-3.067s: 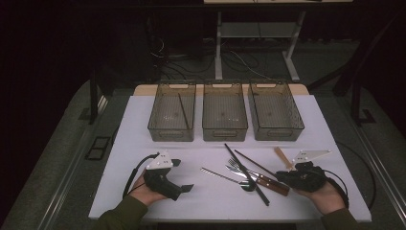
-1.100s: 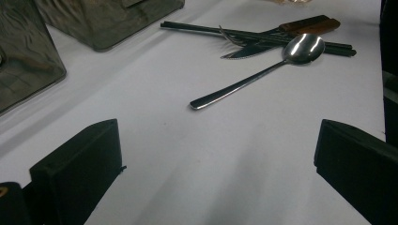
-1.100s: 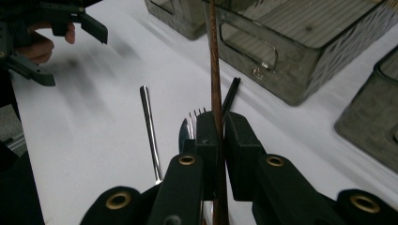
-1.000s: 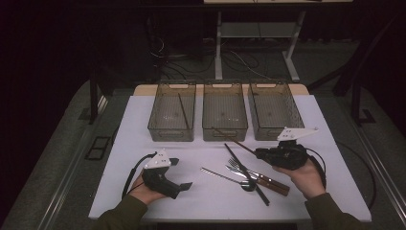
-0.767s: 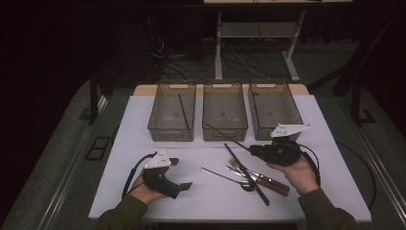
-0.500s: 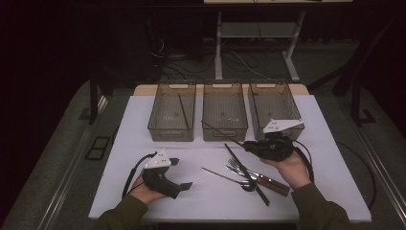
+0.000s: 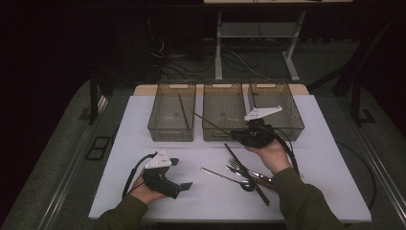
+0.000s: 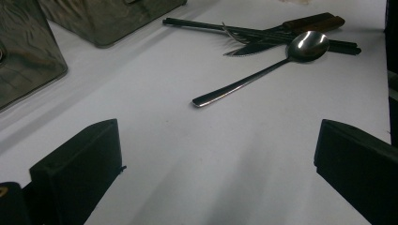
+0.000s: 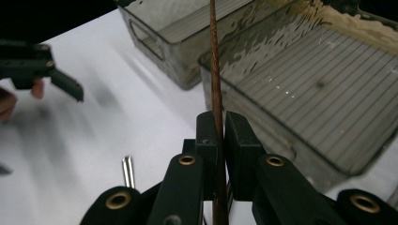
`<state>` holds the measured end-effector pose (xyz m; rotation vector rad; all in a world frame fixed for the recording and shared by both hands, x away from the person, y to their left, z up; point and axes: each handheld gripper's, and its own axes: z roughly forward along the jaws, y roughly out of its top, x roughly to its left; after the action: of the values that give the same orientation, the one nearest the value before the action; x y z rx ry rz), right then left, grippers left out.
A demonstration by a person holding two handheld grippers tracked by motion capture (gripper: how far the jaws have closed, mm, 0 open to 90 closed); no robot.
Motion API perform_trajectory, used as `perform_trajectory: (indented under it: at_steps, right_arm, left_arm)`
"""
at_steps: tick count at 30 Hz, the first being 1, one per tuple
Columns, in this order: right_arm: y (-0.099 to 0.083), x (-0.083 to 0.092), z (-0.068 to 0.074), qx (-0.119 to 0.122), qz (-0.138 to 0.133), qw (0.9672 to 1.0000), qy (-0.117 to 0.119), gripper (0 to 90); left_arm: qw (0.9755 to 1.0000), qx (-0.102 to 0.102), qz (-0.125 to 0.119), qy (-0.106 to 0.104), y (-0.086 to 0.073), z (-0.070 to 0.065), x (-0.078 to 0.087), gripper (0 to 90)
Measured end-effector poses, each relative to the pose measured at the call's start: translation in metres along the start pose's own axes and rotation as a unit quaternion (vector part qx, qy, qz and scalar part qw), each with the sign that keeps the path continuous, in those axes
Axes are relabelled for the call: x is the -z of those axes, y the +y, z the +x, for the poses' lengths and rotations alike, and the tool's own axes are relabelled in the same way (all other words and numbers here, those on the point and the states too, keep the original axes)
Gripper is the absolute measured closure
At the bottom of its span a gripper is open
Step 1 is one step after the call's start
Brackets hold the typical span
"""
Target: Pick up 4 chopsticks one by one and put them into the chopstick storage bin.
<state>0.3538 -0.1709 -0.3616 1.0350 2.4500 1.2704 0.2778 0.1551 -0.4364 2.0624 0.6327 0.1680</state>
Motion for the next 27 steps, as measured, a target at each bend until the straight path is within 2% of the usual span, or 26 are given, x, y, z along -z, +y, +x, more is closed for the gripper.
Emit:
perform_trajectory:
  at_steps: [8,13,18,27]
  right_arm:
    - [0.031,-0.024,-0.001,-0.003,0.008,0.9999,-0.012,83.9]
    - [0.049,-0.041,-0.003,-0.021,0.016,0.9995,-0.015,83.9]
    - [0.064,-0.057,-0.003,-0.027,0.022,0.9992,-0.018,83.9]
    - [0.088,-0.091,-0.001,-0.035,0.033,0.9983,-0.031,83.9]
  left_arm:
    - [1.0000,0.008,-0.002,0.001,0.000,0.002,0.001,0.2]
    - [0.9999,0.010,-0.004,0.002,0.000,0.001,0.001,0.5]
    - [0.9999,0.012,-0.006,0.002,0.000,0.002,0.001,0.7]
    - [1.0000,0.005,-0.002,0.000,0.000,0.001,0.000,0.8]
